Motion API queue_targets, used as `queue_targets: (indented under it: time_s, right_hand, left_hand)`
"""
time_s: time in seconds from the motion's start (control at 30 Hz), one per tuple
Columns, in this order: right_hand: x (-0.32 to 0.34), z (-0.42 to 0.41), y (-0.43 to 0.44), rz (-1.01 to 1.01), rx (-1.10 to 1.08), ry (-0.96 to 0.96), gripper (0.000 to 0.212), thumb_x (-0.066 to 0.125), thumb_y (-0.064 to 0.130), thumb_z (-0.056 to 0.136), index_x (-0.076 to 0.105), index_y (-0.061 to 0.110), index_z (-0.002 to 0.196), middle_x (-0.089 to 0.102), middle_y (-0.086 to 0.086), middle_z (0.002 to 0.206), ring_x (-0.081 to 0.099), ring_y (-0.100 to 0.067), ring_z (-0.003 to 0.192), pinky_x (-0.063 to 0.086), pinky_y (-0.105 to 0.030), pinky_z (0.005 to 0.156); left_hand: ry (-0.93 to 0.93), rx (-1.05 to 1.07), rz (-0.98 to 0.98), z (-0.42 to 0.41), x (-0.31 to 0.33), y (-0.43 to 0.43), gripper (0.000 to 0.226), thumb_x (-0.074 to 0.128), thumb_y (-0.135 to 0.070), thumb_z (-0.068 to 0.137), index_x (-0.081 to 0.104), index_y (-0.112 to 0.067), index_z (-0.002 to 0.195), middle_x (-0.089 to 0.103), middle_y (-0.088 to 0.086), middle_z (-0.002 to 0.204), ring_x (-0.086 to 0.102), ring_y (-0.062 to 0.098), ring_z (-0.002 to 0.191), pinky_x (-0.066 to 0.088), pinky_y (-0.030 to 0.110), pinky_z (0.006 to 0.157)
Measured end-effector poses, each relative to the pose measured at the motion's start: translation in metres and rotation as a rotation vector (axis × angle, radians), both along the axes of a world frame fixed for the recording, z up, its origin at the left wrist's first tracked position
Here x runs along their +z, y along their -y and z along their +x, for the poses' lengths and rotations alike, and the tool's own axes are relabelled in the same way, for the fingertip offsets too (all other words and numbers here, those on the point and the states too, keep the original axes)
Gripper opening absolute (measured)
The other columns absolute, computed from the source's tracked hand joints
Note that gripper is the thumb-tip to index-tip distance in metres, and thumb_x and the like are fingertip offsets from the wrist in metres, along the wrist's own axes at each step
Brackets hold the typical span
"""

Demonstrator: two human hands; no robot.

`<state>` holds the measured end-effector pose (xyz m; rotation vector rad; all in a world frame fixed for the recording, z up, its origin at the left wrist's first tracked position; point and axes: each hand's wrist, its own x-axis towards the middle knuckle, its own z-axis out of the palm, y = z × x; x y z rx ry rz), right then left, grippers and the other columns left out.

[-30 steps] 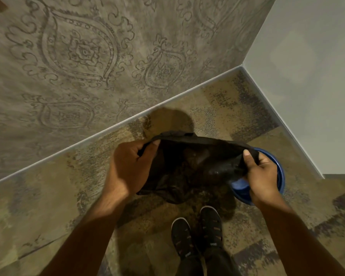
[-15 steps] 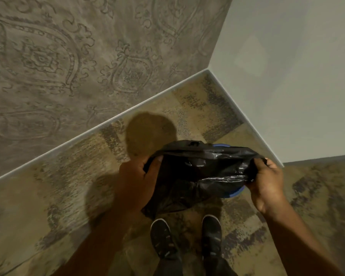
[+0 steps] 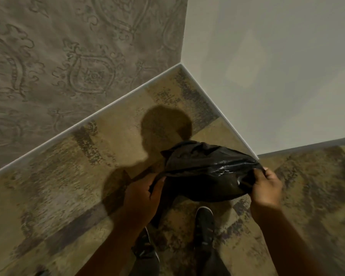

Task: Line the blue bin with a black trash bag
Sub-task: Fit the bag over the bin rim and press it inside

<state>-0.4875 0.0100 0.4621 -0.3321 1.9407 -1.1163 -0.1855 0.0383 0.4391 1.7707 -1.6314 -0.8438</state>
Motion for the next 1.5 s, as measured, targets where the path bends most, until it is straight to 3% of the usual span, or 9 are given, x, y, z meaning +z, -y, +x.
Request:
queue_targets:
  time_s: [0.17,0.33,0.53,0.77,0.9,1.03,1.17,1.3,1.5]
  right_hand:
    - [-0.021,-0.046,-0.011,0.013,0.080,-0.046,0.028,0.044,0.000,0.104,0.063,0.015,0.091,0.062,-0.012,0.088,0.057,-0.034,0.087,0.049,-0.048,0.074]
    - [-0.033,-0.090,-0.002,0.100,0.062,-0.077,0.019,0.053,0.009,0.100,0.067,0.015,0.090,0.064,-0.013,0.086,0.057,-0.030,0.082,0.048,-0.041,0.068]
    - [-0.041,-0.105,0.019,0.212,0.269,-0.051,0.019,0.059,0.021,0.103,0.073,0.027,0.091,0.075,-0.008,0.097,0.072,-0.028,0.091,0.060,-0.041,0.077]
    - [-0.063,-0.100,0.061,0.301,0.279,0.448,0.032,0.051,0.004,0.105,0.063,-0.004,0.133,0.067,-0.026,0.131,0.063,-0.044,0.120,0.049,-0.058,0.109]
    - [-0.086,-0.096,0.082,0.324,0.376,0.526,0.037,0.044,0.006,0.108,0.054,-0.006,0.142,0.062,-0.028,0.132,0.058,-0.042,0.117,0.052,-0.051,0.098]
    - [-0.123,-0.094,0.102,0.420,0.339,0.545,0.032,0.044,0.012,0.109,0.060,0.002,0.135,0.061,-0.021,0.101,0.057,-0.030,0.084,0.054,-0.032,0.067]
    - [-0.174,-0.096,0.116,0.583,0.341,0.578,0.021,0.052,0.023,0.107,0.064,0.007,0.114,0.054,-0.009,0.083,0.044,-0.018,0.066,0.038,-0.022,0.043]
    - [-0.215,-0.088,0.135,0.616,0.389,0.481,0.025,0.062,0.031,0.102,0.069,0.008,0.106,0.063,-0.013,0.087,0.056,-0.024,0.070,0.051,-0.030,0.054]
    - [-0.260,-0.079,0.174,0.585,0.478,0.404,0.026,0.070,0.037,0.096,0.069,0.012,0.101,0.067,-0.011,0.092,0.059,-0.025,0.075,0.045,-0.035,0.072]
  left_hand:
    - [0.081,-0.032,0.146,-0.035,-0.018,-0.013,0.033,0.056,-0.029,0.100,0.080,-0.012,0.114,0.076,-0.001,0.078,0.066,0.009,0.060,0.059,0.034,0.056]
    - [0.072,0.002,0.151,-0.074,-0.019,-0.013,0.019,0.061,-0.016,0.102,0.080,-0.020,0.105,0.056,-0.027,0.063,0.061,-0.012,0.058,0.039,0.002,0.048]
    - [-0.127,0.195,0.451,-0.091,-0.031,0.015,0.008,0.068,-0.034,0.100,0.074,-0.039,0.098,0.077,-0.004,0.083,0.074,0.012,0.077,0.060,0.034,0.065]
    - [-0.416,0.221,0.866,-0.032,-0.049,0.061,0.013,0.071,-0.023,0.099,0.083,-0.023,0.104,0.085,0.008,0.097,0.082,0.024,0.085,0.063,0.029,0.068]
    - [-0.433,0.052,0.957,-0.004,-0.073,0.077,0.016,0.073,-0.022,0.098,0.081,-0.011,0.107,0.082,0.017,0.103,0.081,0.019,0.079,0.063,0.026,0.063]
    - [-0.774,0.049,1.005,0.018,-0.109,0.076,0.051,0.091,-0.055,0.072,0.083,-0.011,0.094,0.082,0.014,0.092,0.081,0.023,0.078,0.063,0.030,0.064]
    - [-0.839,0.222,1.002,0.018,-0.161,0.076,0.042,0.077,-0.050,0.087,0.085,-0.013,0.106,0.081,0.020,0.112,0.081,0.031,0.095,0.064,0.038,0.078]
    - [-0.452,0.362,0.788,0.004,-0.209,0.096,0.052,0.070,-0.055,0.094,0.083,-0.005,0.098,0.080,0.025,0.104,0.077,0.044,0.100,0.062,0.045,0.084]
    - [-0.536,0.574,0.736,-0.003,-0.256,0.139,0.038,0.069,-0.052,0.097,0.084,-0.022,0.079,0.083,-0.006,0.075,0.080,0.017,0.071,0.060,0.028,0.065]
